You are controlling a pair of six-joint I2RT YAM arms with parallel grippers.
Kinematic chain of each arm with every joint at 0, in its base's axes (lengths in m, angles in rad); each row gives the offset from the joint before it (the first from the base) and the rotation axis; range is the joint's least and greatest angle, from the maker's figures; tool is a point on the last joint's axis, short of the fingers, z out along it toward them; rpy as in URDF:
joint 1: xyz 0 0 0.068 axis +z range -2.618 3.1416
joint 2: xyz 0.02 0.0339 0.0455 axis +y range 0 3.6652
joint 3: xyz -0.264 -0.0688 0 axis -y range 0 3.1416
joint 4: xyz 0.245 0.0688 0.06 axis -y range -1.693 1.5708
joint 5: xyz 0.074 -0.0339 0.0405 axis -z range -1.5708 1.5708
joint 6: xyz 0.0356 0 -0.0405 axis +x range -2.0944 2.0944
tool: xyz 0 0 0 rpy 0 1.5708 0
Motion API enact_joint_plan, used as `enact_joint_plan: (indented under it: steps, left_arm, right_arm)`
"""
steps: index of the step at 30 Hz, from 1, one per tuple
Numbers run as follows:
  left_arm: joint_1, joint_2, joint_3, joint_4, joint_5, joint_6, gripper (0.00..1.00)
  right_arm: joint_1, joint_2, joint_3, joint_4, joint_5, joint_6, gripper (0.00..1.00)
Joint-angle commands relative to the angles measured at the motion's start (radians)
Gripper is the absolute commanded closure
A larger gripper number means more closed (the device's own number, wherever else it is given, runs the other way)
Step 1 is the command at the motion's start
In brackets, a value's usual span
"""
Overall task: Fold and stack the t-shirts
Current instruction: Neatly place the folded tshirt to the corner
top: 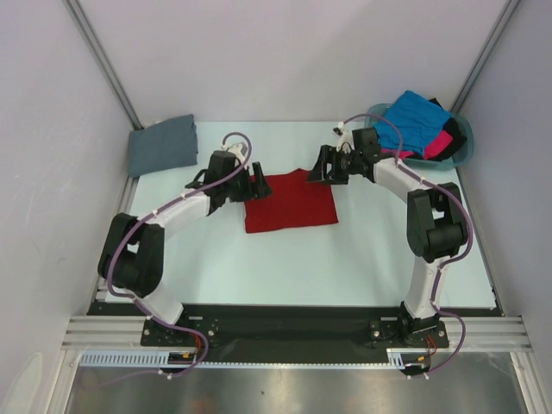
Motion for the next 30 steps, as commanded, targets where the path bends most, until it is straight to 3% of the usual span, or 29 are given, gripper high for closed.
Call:
enact_joint_plan:
  steps: [1, 10, 19, 24, 26, 27, 30]
  left_arm:
    - [-0.014, -0.001, -0.066, -0.022, 0.011, -0.04, 0.19]
    - [-0.027, 0.056, -0.106, -0.029, -0.068, -0.028, 0.19]
    - [-0.03, 0.134, -0.043, -0.17, -0.28, -0.008, 0.18]
    - [-0.036, 0.05, -0.046, -0.157, -0.331, -0.003, 0.18]
    - [-0.045, 0.002, -0.032, -0.169, -0.361, 0.001, 0.13]
    - [-0.057, -0.048, -0.02, -0.178, -0.38, 0.004, 0.01]
    - [-0.085, -0.131, 0.037, -0.22, -0.441, 0.027, 0.0]
  right_arm:
    - [0.007, -0.05, -0.048, -0.005, 0.019, -0.011, 0.25]
    - [0.007, -0.056, -0.084, -0.019, 0.065, -0.017, 0.25]
    - [0.009, -0.114, -0.095, -0.062, 0.173, -0.036, 0.25]
    - [0.01, -0.162, -0.076, -0.105, 0.238, -0.063, 0.25]
    - [0.019, -0.196, -0.066, -0.136, 0.281, -0.071, 0.25]
    - [0.024, -0.208, -0.055, -0.146, 0.293, -0.077, 0.25]
    - [0.043, -0.256, -0.042, -0.179, 0.347, -0.097, 0.24]
